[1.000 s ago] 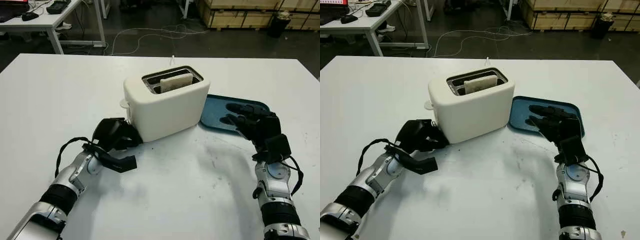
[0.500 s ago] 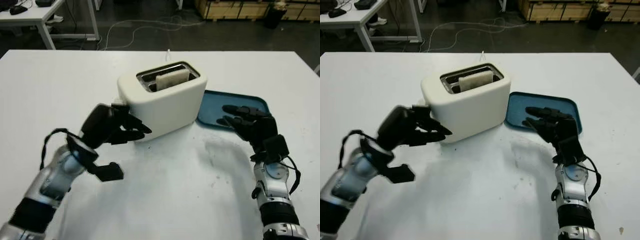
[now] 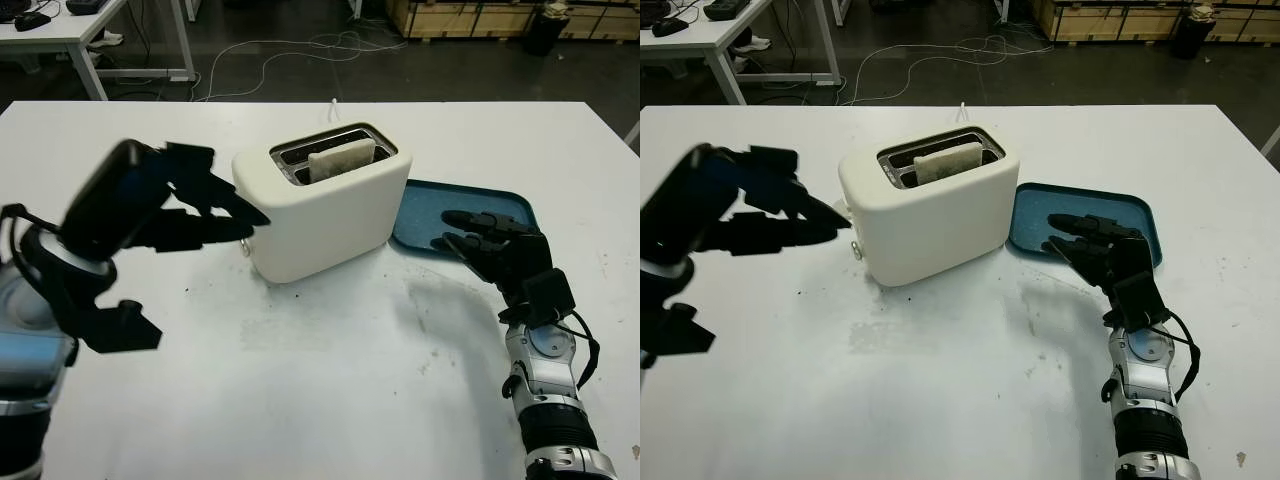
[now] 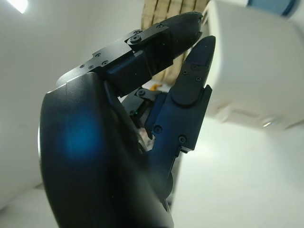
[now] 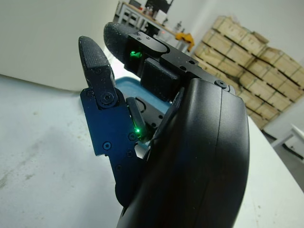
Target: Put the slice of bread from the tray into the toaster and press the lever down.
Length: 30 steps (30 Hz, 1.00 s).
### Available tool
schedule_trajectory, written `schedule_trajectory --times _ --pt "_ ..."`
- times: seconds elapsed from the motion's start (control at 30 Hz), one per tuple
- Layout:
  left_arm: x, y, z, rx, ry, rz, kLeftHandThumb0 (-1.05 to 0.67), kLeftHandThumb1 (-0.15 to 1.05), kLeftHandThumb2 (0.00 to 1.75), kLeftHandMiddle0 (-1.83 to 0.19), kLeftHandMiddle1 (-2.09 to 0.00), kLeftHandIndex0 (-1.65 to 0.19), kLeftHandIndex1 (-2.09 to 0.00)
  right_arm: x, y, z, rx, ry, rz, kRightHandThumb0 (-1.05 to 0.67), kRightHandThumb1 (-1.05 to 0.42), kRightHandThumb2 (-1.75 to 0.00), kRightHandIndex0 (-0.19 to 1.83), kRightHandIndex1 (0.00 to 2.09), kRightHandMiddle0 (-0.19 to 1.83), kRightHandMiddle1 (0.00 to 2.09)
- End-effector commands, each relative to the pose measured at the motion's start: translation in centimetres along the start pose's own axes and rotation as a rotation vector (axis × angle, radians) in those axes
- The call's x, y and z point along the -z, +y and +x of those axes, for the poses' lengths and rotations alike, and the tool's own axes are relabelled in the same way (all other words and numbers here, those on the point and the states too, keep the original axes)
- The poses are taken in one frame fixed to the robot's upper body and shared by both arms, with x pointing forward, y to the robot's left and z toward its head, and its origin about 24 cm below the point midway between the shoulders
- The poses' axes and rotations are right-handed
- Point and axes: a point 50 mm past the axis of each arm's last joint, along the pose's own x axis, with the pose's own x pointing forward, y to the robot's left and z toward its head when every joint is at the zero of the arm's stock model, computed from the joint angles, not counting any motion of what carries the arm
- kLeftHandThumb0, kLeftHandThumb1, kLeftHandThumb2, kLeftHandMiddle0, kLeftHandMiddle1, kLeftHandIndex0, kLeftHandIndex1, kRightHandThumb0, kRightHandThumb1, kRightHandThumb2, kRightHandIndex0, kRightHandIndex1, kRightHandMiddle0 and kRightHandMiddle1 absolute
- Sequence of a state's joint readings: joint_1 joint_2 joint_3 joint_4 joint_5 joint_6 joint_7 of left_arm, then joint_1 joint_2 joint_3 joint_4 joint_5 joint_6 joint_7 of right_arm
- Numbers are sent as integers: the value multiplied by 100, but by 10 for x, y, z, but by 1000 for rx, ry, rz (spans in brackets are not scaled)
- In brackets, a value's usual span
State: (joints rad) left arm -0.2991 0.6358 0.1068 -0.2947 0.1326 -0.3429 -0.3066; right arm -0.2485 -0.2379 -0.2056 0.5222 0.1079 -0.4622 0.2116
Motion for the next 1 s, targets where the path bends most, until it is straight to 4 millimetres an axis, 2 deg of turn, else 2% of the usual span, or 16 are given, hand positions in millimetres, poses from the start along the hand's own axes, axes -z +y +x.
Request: schedule_trajectory --times 0.0,0.07,0.2,0.33,0.5,0.77,0.97 --pt "9 7 4 -15 28 61 -32 77 0 -91 -156 -128 -15 1 0 -1 2 7 18 -41 -80 0 127 15 117 0" --pt "16 8 9 -3 59 120 -30 76 0 -91 -154 -128 -15 1 1 -1 1 9 21 -42 -80 0 127 15 117 0" --pt "31 4 19 34 94 221 -32 72 0 -101 -136 -132 -13 1 1 -1 -1 8 16 -42 -80 0 126 15 118 0" --pt "47 -7 27 45 119 287 -31 68 1 -113 -117 -137 -9 1 2 -1 -1 6 17 -43 -80 0 126 15 118 0" --pt "62 -22 30 97 145 334 -36 69 1 -117 -106 -138 -6 0 1 -1 1 8 16 -42 -81 0 125 14 118 0" --pt "70 -41 29 167 148 349 -38 71 1 -119 -106 -139 -4 -1 1 0 4 6 13 -44 -81 0 126 14 119 0" --pt "71 -44 30 199 144 357 -40 74 1 -120 -97 -140 -3 -1 1 1 6 2 13 -43 -81 0 127 15 119 0"
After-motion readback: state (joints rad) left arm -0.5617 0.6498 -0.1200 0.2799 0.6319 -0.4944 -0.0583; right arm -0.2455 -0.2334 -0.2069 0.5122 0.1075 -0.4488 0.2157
